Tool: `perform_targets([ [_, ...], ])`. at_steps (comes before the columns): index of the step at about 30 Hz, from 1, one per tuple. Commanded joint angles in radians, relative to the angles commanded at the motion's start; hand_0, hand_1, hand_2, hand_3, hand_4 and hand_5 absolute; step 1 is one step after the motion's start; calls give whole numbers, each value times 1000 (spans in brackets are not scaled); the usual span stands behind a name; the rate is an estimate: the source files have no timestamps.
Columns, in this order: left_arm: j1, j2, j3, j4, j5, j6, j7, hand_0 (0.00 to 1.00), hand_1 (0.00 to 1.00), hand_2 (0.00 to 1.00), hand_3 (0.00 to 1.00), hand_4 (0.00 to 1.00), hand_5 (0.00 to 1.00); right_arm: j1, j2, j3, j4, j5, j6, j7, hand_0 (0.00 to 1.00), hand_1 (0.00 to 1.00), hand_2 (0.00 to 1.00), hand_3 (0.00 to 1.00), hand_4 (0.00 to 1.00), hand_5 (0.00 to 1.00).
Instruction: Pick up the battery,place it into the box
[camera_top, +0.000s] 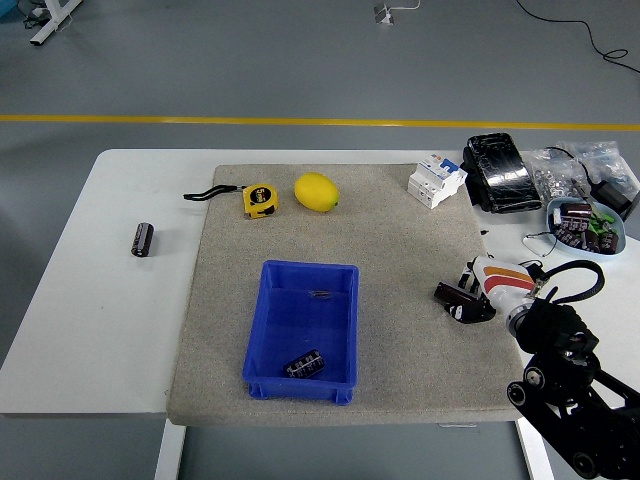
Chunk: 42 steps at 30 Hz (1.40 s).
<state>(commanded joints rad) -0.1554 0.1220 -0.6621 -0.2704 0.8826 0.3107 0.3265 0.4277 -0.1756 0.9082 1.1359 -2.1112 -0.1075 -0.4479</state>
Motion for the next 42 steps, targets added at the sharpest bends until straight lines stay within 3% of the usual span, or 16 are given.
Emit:
perform_targets([
  [24,6,5,-23,0,47,-13,7,579,518,542,646,637,749,19,-17,3,66,49,15,2,377,357,388,418,832,2],
  [27,7,5,-30,1,59,-14,10,579,518,542,646,637,749,27,-17,-1,59,36,40,0,377,357,388,418,832,2],
  [28,7,5,-30,1,61,-15,10,577,517,540,646,637,749,27,-18,-2,56,28,54,-1,425,396,438,446,698,2],
  [33,8,4,-28,1,55,-12,9,577,517,540,646,637,749,16,-23,0,58,10,93,10,425,396,438,446,698,2],
  [34,8,4,-29,1,56,-12,9,577,517,543,646,637,749,16,-26,2,65,6,107,16,491,510,586,587,836,131],
  [39,5,5,-28,1,58,-14,9,577,517,543,646,637,749,20,-38,12,120,-12,152,39,491,510,586,587,836,131],
  [40,5,5,-28,1,57,-15,8,577,517,543,646,637,748,22,-38,12,133,-8,157,41,533,594,683,723,970,205],
  [42,4,5,-27,1,59,-16,8,577,517,543,646,637,748,26,-37,10,152,-7,163,44,533,594,683,723,970,205],
])
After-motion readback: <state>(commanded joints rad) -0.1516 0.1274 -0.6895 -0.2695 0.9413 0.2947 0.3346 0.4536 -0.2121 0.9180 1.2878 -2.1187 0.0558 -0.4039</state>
